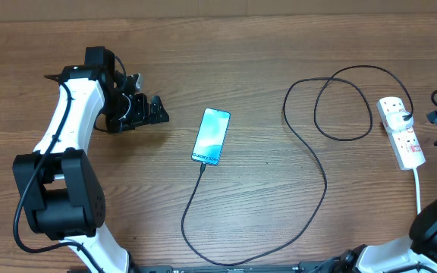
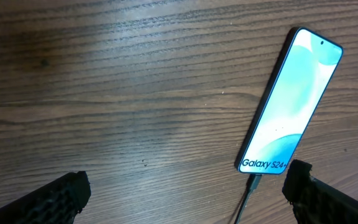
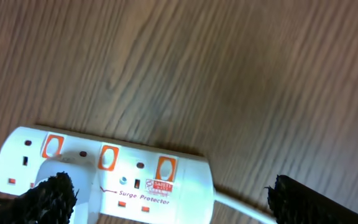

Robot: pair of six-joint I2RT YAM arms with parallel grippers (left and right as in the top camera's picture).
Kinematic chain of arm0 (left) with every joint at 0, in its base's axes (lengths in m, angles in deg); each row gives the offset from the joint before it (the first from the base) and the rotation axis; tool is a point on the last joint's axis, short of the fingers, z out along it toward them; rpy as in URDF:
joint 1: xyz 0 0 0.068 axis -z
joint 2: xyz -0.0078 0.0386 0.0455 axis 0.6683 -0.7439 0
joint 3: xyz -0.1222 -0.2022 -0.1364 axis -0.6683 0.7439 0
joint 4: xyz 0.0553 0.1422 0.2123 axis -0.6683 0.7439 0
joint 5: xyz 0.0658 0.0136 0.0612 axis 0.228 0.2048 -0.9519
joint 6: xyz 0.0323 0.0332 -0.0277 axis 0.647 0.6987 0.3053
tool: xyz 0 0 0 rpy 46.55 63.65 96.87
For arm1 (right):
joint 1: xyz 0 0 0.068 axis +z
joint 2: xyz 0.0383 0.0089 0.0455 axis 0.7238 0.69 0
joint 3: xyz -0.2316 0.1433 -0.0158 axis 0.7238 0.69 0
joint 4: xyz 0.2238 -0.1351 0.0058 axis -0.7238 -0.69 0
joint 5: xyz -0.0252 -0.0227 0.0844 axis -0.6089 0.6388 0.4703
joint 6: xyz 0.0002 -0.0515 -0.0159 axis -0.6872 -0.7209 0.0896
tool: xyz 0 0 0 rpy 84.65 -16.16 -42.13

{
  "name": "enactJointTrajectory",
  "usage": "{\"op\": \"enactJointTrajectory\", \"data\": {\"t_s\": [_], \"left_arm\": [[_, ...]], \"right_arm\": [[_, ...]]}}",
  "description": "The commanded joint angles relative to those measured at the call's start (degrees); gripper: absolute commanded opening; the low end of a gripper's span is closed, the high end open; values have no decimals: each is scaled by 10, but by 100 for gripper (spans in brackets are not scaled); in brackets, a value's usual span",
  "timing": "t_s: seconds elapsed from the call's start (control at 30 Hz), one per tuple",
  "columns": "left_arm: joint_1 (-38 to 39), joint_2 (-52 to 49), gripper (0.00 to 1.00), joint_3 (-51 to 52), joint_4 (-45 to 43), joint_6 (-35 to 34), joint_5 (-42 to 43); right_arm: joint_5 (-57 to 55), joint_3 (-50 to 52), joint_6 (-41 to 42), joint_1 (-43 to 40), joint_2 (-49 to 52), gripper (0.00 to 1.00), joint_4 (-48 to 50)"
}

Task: Plug charger to phone and switch on socket
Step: 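Move the right gripper over to the white power strip, then press the socket switch beside the plug with the right gripper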

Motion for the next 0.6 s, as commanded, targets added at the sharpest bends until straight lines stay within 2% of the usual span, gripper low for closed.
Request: {"op": "enactJointTrajectory", "data": {"t_s": [0.0,0.4,0.57], "left_arm": [[-2,15,100,-5,0,-7,-4],[-2,15,100,-5,0,-8,-4],[-2,15,100,-5,0,-8,-4]], "right_arm": [[8,-3,-49,0,40,100,19],[46,-3,-96,0,142,100,62],[78,-3,-124,0,145,100,68]]}}
